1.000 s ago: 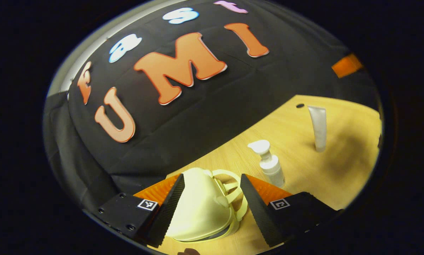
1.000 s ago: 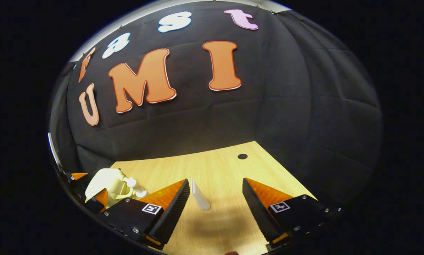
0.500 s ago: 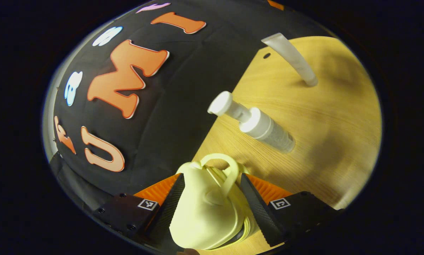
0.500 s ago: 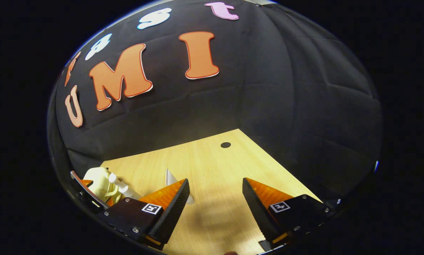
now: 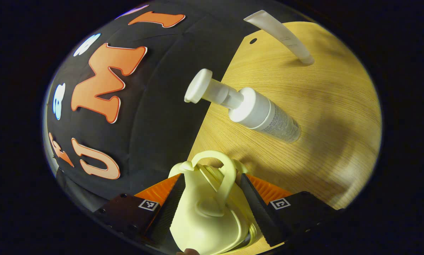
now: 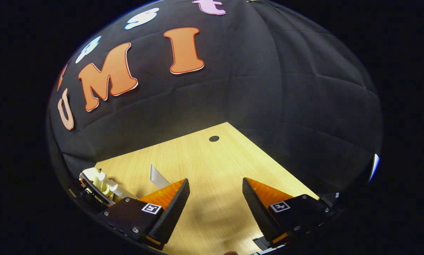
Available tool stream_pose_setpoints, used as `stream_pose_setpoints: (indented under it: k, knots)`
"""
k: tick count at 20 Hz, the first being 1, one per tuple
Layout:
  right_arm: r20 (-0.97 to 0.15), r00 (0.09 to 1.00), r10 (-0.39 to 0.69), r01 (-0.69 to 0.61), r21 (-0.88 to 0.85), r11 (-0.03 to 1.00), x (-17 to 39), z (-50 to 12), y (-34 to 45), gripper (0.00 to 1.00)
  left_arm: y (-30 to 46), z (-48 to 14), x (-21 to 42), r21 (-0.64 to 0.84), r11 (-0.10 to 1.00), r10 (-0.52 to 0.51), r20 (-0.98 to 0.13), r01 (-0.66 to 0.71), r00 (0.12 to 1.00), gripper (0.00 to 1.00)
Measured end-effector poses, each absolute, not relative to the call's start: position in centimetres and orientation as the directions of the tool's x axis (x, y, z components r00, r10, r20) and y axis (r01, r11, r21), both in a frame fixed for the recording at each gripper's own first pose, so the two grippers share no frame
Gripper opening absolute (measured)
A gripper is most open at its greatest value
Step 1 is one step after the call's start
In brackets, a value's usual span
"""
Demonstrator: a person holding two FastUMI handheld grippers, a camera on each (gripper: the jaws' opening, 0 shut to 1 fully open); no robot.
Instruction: First open the suitcase, pack the skin care products into it, and then close the suitcase.
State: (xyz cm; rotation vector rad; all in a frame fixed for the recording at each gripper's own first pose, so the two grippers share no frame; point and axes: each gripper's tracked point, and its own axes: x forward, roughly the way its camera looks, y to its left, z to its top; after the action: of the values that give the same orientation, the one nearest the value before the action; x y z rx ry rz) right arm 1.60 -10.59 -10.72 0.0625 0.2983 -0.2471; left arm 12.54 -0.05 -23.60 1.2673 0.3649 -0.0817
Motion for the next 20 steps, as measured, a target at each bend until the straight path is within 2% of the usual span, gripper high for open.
stream_pose_setpoints:
  k: [5,6,7,8,11,13,15,20]
  knots:
    - [-0.294,0.926,-0.238,0.257,0.027,0.966,1.4,-10.3,-10.8,0.95,-0.3,-23.8,13.3,0.921,0.254,0.158,-0.341,0.296,0.927,0.98]
    - [-0.293,0.926,-0.239,0.258,0.028,0.966,1.3,-10.2,-10.8,0.95,-0.2,-23.9,13.5,0.921,0.25,0.168,-0.345,0.299,0.923,0.94]
    - [-0.292,0.926,-0.241,0.26,0.03,0.965,1.4,-10.2,-10.8,0.95,0.3,-24.0,13.8,0.923,0.245,0.18,-0.344,0.296,0.922,0.88]
    - [-0.292,0.926,-0.241,0.261,0.034,0.965,1.2,-10.2,-10.9,0.95,0.2,-24.0,13.9,0.924,0.242,0.189,-0.345,0.297,0.919,0.76]
    - [-0.287,0.926,-0.247,0.268,0.037,0.963,0.8,-9.9,-11.1,0.95,0.6,-24.8,14.2,0.924,0.239,0.219,-0.35,0.298,0.911,0.55]
    - [-0.286,0.925,-0.252,0.274,0.038,0.961,0.5,-9.8,-11.3,0.95,0.6,-24.9,14.1,0.923,0.229,0.22,-0.358,0.309,0.907,0.27]
    - [-0.28,0.926,-0.254,0.276,0.041,0.96,0.1,-9.5,-11.4,0.95,0.1,-24.8,14.0,0.91,0.232,0.192,-0.388,0.343,0.901,0.07]
    - [-0.244,0.942,-0.228,0.235,0.0,0.972,-0.1,-8.4,-9.6,0.95,0.2,-22.2,13.2,0.845,0.408,0.151,-0.437,0.347,0.887,0.05]
